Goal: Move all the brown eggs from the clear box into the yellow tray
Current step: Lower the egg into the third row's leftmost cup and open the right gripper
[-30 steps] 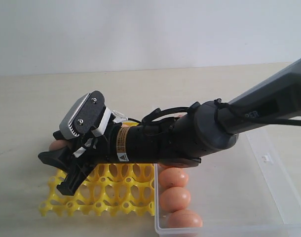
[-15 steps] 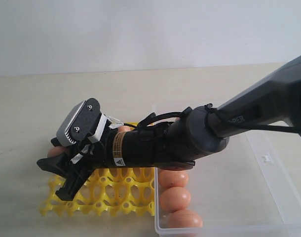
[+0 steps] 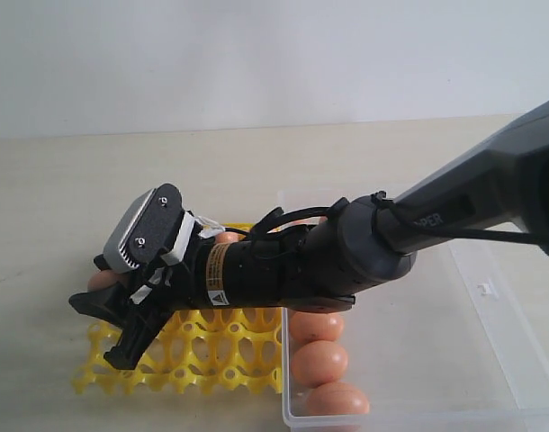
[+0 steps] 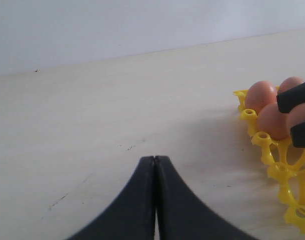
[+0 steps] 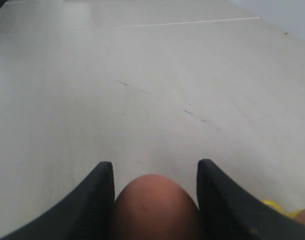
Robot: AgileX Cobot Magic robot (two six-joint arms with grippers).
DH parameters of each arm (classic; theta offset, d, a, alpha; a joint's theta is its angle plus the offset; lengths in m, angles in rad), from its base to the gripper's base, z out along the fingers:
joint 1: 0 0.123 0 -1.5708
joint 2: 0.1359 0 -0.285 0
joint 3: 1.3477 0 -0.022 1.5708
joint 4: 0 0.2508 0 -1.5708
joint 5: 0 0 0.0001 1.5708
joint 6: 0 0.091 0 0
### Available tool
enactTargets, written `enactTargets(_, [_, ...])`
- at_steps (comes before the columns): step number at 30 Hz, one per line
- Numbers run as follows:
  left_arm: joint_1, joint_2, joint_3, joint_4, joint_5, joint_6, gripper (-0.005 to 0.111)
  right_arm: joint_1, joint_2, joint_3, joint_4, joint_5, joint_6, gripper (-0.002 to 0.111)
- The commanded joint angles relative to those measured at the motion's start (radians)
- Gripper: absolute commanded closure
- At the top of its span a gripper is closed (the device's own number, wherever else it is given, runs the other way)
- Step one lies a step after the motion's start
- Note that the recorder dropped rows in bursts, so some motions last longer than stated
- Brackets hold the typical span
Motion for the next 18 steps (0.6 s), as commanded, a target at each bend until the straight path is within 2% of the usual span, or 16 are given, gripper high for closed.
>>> enactTargets(1, [-0.007, 0.002, -0.004, -0.002, -0.012, -0.004, 0.107, 0.001, -0.001, -0.018, -0.003, -0.012, -0.009, 0.108])
enactTargets(18, [-0.007, 0.002, -0.004, -0.002, -0.012, -0.004, 0.107, 0.011, 0.052, -0.086, -0.017, 0.011, -0.002, 0.108])
